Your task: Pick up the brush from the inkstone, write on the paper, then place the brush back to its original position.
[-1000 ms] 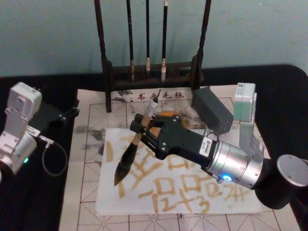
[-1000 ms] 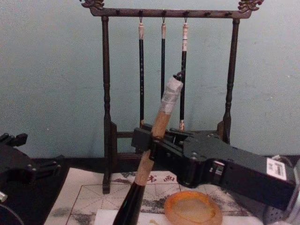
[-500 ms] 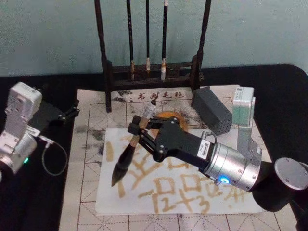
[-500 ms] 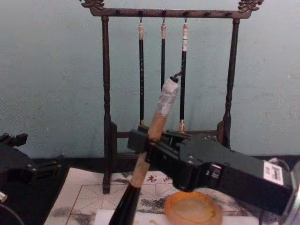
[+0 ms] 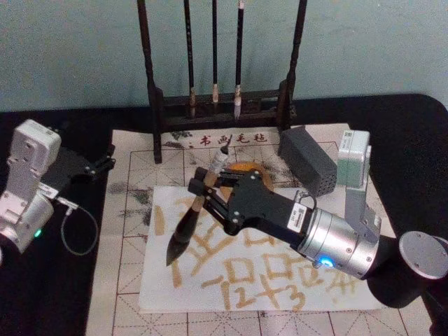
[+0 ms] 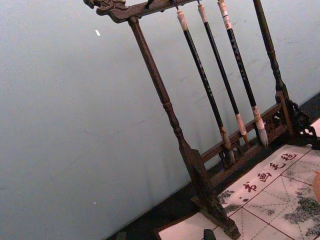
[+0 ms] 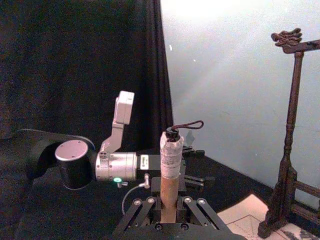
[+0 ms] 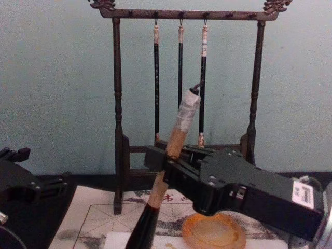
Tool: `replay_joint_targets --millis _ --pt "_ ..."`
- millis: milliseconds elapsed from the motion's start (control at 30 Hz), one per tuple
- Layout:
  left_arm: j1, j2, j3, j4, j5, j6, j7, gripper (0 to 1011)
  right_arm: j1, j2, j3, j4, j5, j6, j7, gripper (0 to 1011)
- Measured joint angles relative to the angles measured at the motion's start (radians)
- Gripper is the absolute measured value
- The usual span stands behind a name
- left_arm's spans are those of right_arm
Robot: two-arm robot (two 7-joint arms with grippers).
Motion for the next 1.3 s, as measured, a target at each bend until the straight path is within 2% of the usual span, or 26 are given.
replay_joint_targets --millis 500,900,1300 --pt "0.000 0.000 0.000 0.000 0.000 0.000 0.000 1001 -0.014 0.003 -0.002 -0.004 -0.015 -0.024 0.024 179" --pt "0.000 0.000 0.000 0.000 0.000 0.000 0.000 1001 -0.017 -0.006 -0.009 -0.001 -0.019 -0.028 0.031 179" --pt "0.000 0.000 0.000 0.000 0.000 0.000 0.000 1001 -0.017 -0.024 -0.015 0.022 -0.043 -0.046 0.019 179"
